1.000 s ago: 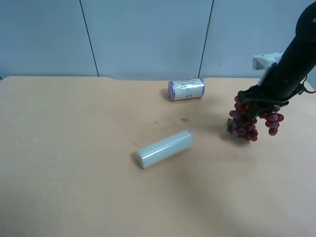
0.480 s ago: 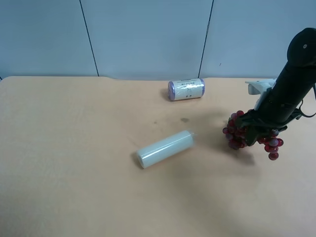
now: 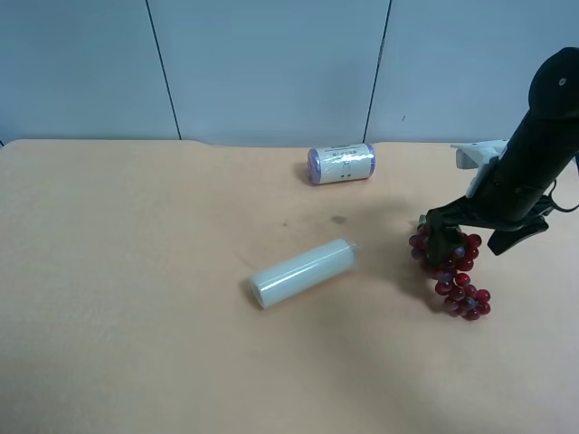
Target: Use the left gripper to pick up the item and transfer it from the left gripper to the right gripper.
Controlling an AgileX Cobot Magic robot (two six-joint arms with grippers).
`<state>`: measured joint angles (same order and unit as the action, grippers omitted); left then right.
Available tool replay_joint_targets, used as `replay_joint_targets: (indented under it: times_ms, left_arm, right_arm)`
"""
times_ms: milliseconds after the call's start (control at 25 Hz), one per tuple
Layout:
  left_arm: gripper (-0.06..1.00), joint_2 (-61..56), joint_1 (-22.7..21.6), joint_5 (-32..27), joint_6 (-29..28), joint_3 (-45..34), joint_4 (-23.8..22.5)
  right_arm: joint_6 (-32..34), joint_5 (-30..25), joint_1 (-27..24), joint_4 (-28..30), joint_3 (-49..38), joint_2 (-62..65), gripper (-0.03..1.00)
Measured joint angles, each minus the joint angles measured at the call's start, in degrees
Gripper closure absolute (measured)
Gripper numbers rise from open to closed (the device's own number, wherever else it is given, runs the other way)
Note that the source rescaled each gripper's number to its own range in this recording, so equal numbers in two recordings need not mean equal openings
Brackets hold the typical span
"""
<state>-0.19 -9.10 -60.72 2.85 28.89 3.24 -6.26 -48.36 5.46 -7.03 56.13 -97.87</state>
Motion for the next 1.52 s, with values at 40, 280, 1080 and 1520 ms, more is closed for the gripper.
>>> replay_joint_targets:
  times_ms: [40,280,1080,1520]
  left_arm:
    - [-0.05,0.00,0.00,0.00,0.00,0.00,0.00]
    - [-0.06,0.00,0.00,0.00,0.00,0.00,0.00]
    - [-0.06,0.00,0.00,0.00,0.00,0.00,0.00]
    - [-0.06,0.00,0.00,0.00,0.00,0.00,0.00]
  right_arm:
    - [0.01,-0.51,0.00,0.00,0.66,0.84,-0.03]
    - [0.47,-4.89,0.00,0.28,5.35,7.65,-0.03]
    - [3.04,-20.49,0.00,2.55,5.62,37.41,-0.03]
    - [3.76,-21.02,0.00,2.56,-12.66,62.92,-0.03]
